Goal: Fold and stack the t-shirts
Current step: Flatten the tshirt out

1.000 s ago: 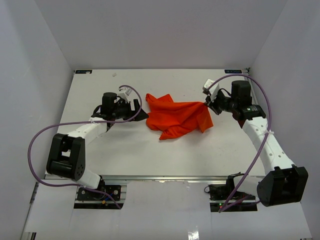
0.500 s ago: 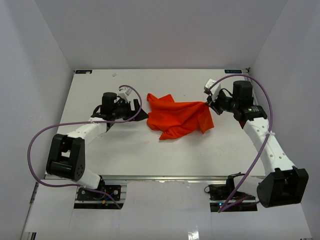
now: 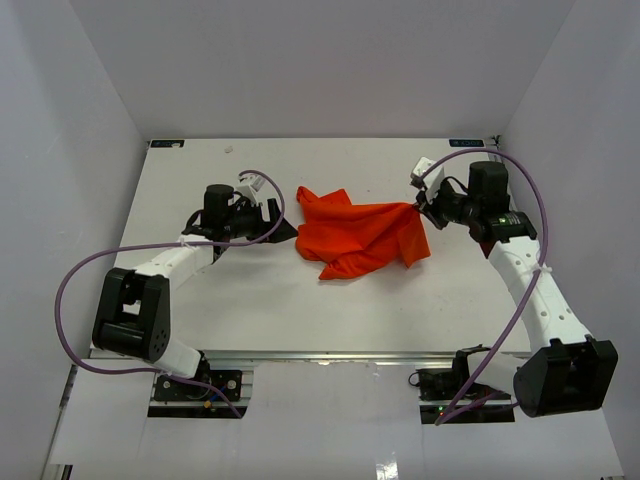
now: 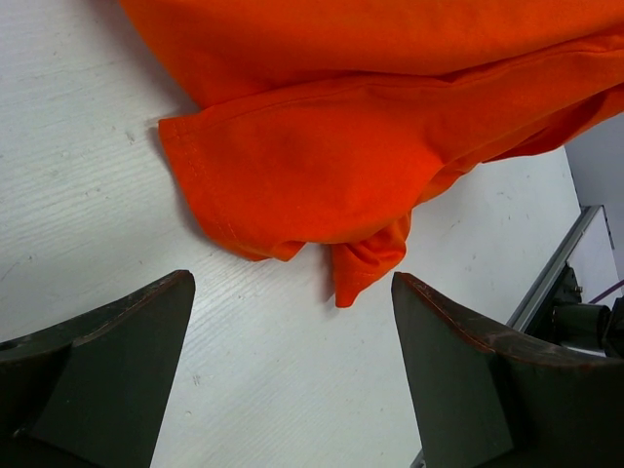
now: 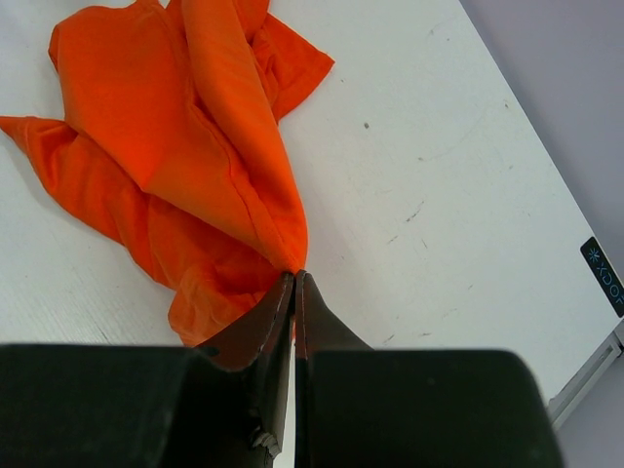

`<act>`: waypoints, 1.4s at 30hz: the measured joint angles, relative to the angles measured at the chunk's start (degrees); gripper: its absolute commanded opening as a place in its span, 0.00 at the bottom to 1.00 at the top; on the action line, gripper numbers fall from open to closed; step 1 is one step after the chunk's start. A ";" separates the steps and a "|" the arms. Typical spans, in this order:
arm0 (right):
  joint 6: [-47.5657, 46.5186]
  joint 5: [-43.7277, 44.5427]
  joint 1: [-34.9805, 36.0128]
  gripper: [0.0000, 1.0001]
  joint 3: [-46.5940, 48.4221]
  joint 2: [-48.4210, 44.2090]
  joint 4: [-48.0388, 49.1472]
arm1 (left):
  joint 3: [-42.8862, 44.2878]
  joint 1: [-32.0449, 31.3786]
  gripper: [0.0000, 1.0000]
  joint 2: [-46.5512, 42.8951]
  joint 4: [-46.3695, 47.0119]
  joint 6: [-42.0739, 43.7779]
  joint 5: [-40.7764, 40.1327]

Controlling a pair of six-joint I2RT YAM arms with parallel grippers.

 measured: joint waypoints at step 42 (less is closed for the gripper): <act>1.46 -5.64 -7.85 0.06 -0.20 -1.05 -1.79 | 17.00 -5.90 0.82 22.21 3.69 6.25 1.86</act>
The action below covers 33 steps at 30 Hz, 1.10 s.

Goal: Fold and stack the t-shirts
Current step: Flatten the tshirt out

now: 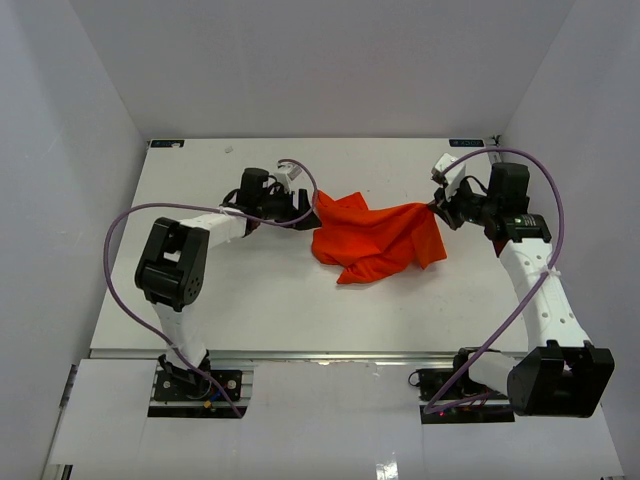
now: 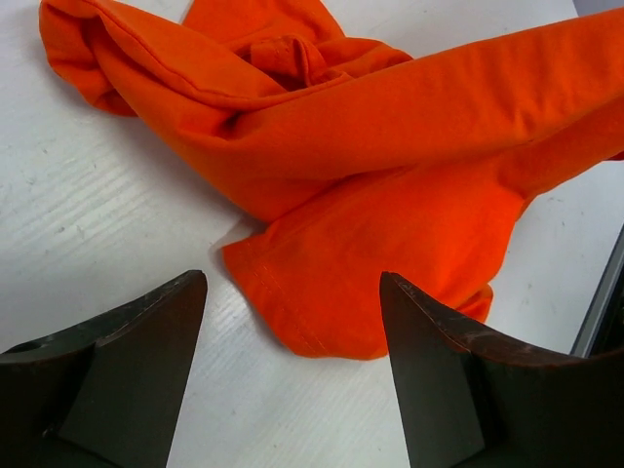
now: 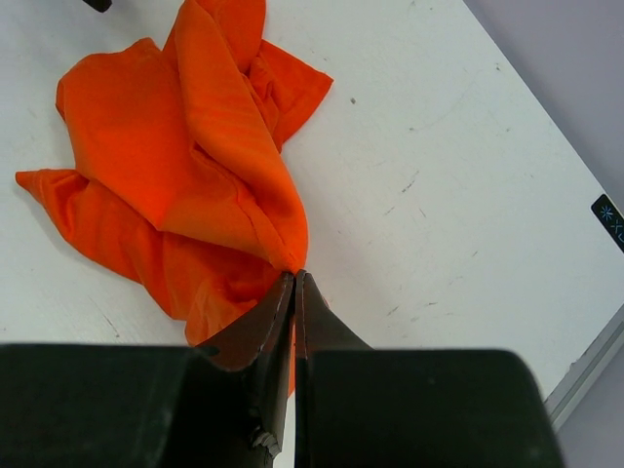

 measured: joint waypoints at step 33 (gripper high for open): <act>0.26 -1.97 -1.84 0.06 0.00 1.92 0.02 | 5.44 -5.14 0.23 11.06 0.70 8.09 -1.31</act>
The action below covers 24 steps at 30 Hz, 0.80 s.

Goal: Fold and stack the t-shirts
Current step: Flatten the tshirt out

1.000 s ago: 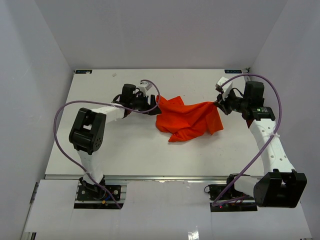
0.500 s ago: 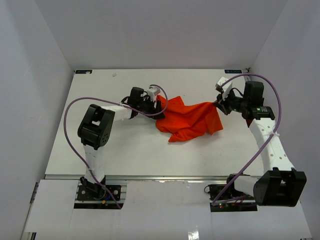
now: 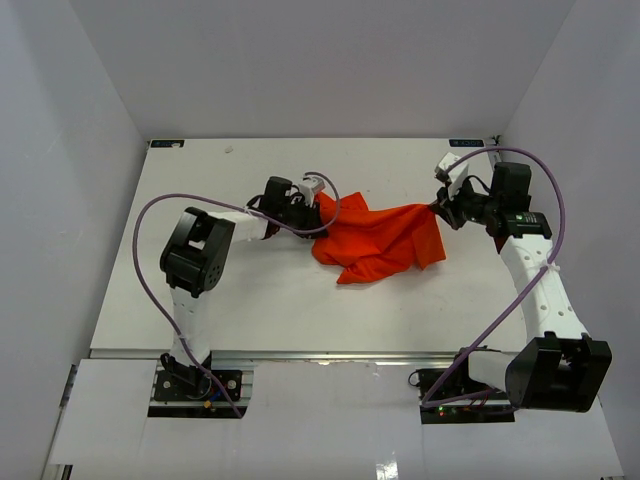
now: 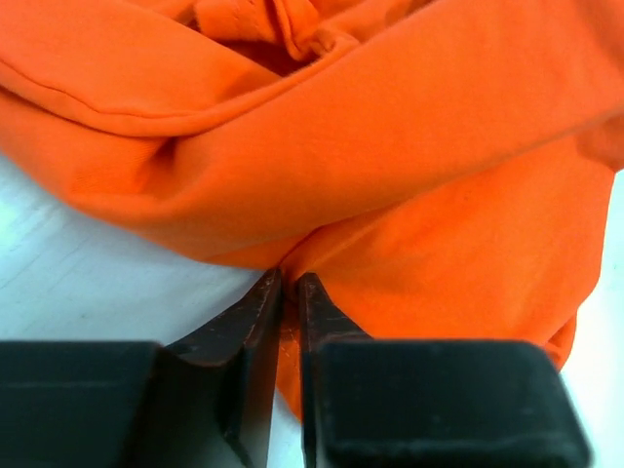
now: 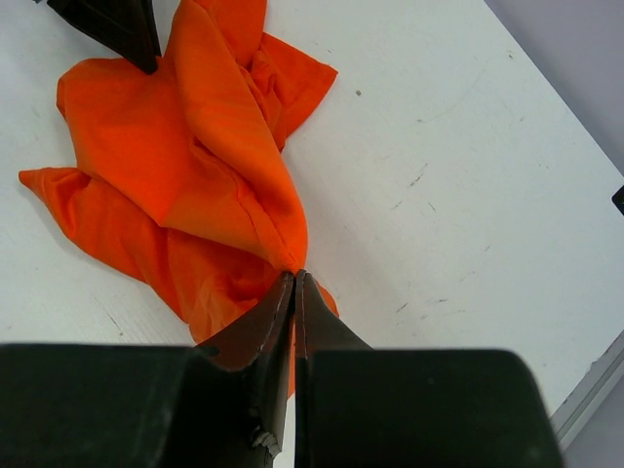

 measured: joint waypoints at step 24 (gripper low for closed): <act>3.08 0.11 -1.84 0.06 4.66 0.00 1.84 | 0.81 -0.28 0.08 -33.18 -7.69 2.34 -9.84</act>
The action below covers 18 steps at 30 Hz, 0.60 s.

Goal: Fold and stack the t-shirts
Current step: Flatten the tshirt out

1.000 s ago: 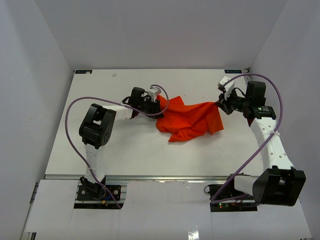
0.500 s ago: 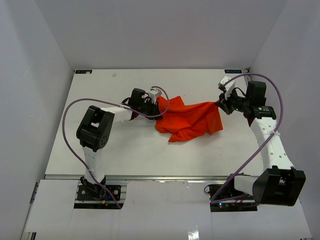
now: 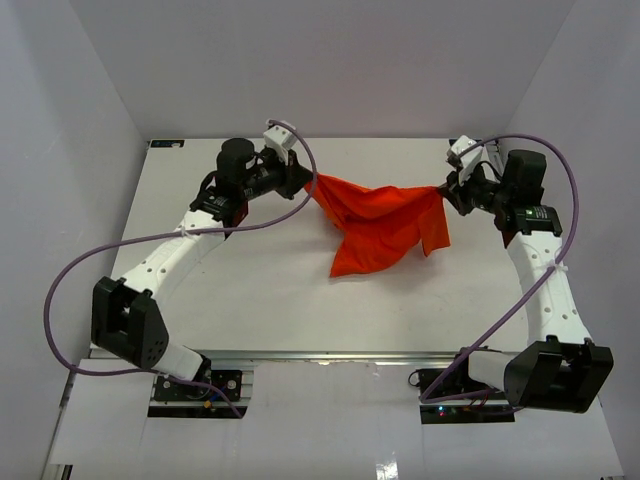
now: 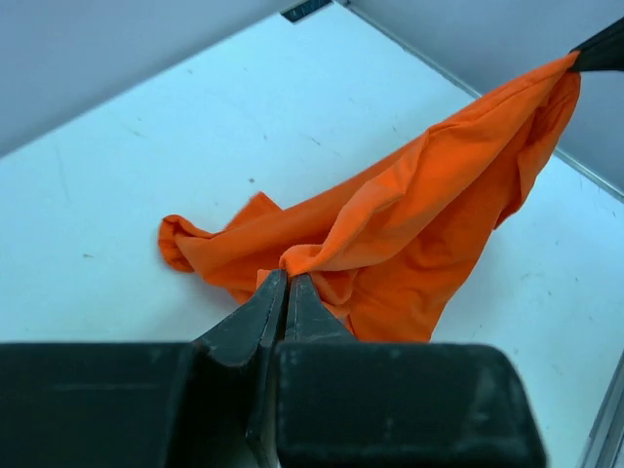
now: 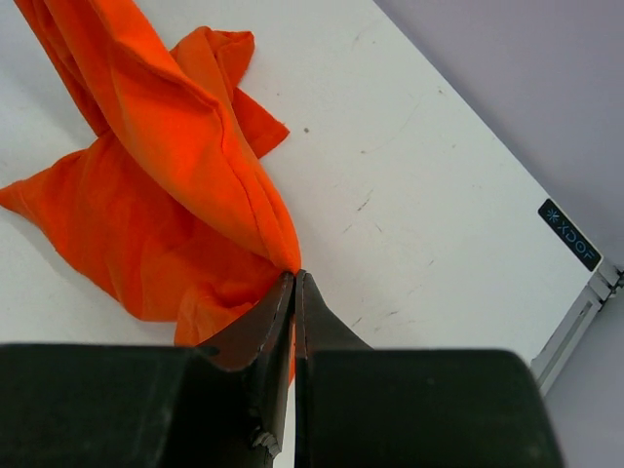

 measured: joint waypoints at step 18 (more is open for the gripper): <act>5.84 0.35 -2.29 0.06 20.11 6.58 9.05 | 17.11 1.03 0.08 -6.01 -5.88 6.78 -18.12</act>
